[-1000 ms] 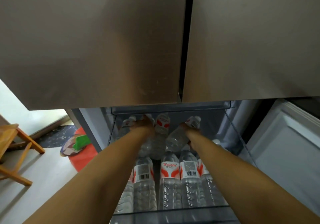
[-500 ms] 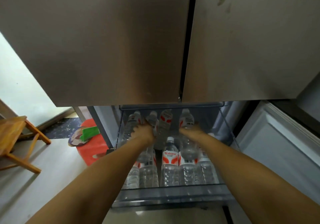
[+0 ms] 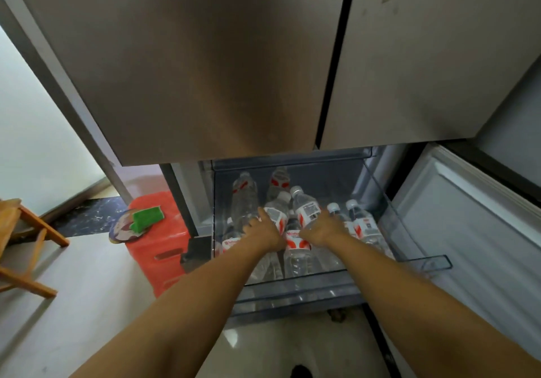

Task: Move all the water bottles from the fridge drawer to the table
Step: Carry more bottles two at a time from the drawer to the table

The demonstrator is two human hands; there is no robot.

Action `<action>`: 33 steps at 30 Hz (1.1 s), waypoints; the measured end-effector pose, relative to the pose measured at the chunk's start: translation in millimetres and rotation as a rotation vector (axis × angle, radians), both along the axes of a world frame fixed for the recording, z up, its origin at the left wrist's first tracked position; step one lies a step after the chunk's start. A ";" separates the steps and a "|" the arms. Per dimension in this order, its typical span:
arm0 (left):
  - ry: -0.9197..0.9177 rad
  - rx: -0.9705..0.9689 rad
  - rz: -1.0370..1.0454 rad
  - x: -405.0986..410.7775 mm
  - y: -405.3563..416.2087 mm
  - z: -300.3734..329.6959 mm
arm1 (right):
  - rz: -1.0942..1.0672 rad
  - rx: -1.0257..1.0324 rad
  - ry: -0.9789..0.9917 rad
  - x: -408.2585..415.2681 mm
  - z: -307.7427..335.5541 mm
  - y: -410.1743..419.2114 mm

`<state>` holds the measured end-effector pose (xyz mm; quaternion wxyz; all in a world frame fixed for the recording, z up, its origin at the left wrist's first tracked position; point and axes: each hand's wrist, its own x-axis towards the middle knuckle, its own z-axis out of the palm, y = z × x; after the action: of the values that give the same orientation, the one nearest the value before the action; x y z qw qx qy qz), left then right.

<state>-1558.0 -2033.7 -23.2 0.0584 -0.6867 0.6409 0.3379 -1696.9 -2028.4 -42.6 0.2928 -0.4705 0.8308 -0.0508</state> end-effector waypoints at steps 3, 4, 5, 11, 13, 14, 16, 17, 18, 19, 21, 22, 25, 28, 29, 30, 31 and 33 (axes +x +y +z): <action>0.005 -0.021 0.055 -2.0 -1.0 -12.3 | -0.015 0.011 0.031 1.3 -2.8 -2.9; -0.007 -0.039 0.060 -1.7 -1.0 -16.2 | -0.019 -0.002 0.045 2.1 -3.9 -1.7; -0.016 -0.057 0.066 -1.1 -1.4 -19.5 | -0.012 -0.025 0.073 0.9 -8.1 -0.9; 0.006 -0.147 0.084 6.6 -11.2 -25.5 | -0.019 -0.047 -0.016 -18.3 -4.1 -2.9; 0.017 -0.166 0.096 3.6 -11.6 -19.1 | -0.059 -0.038 -0.106 -26.6 2.9 -6.6; 0.047 -0.158 0.116 2.2 -12.2 -16.7 | -0.084 -0.041 -0.138 -29.4 6.4 -8.1; 0.135 -0.130 0.159 -5.3 -14.3 -9.7 | -0.131 -0.059 -0.218 -37.1 15.6 -9.0; 0.180 -0.115 0.166 -10.6 -17.6 -7.4 | -0.149 -0.063 -0.254 -41.1 19.7 -10.3; 0.230 -0.095 0.161 -16.5 -20.3 -3.2 | -0.163 -0.072 -0.289 -44.8 26.3 -9.8; 0.284 -0.075 0.152 -25.0 -22.1 3.8 | -0.182 -0.091 -0.315 -49.6 35.0 -8.0; 0.371 -0.047 0.131 -41.0 -25.6 18.9 | -0.253 -0.146 -0.372 -62.2 49.5 -3.9; 0.422 -0.034 0.108 -49.7 -27.9 26.7 | -0.295 -0.174 -0.409 -70.0 56.6 0.6; 0.574 0.017 0.027 -73.8 -40.1 33.5 | -0.423 -0.281 -0.540 -92.5 75.4 23.2; 0.688 0.082 -0.083 -91.0 -23.5 53.7 | -0.542 -0.394 -0.580 -109.2 87.0 58.4; 0.720 0.085 -0.119 -94.3 -7.2 68.3 | -0.581 -0.433 -0.573 -111.8 90.3 72.6; 0.743 0.082 -0.148 -99.1 3.7 75.2 | -0.625 -0.470 -0.558 -113.2 92.6 86.3; 0.760 0.066 -0.170 -104.0 12.2 78.5 | -0.663 -0.505 -0.536 -113.8 93.8 99.3; 0.791 0.044 -0.261 -112.3 31.1 78.7 | -0.728 -0.579 -0.470 -113.1 94.9 130.5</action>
<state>-1670.3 -2002.6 55.5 -0.1355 -0.4156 0.6881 0.5792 -1810.0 -1897.8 52.3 0.2930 -0.1889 0.8043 -0.4812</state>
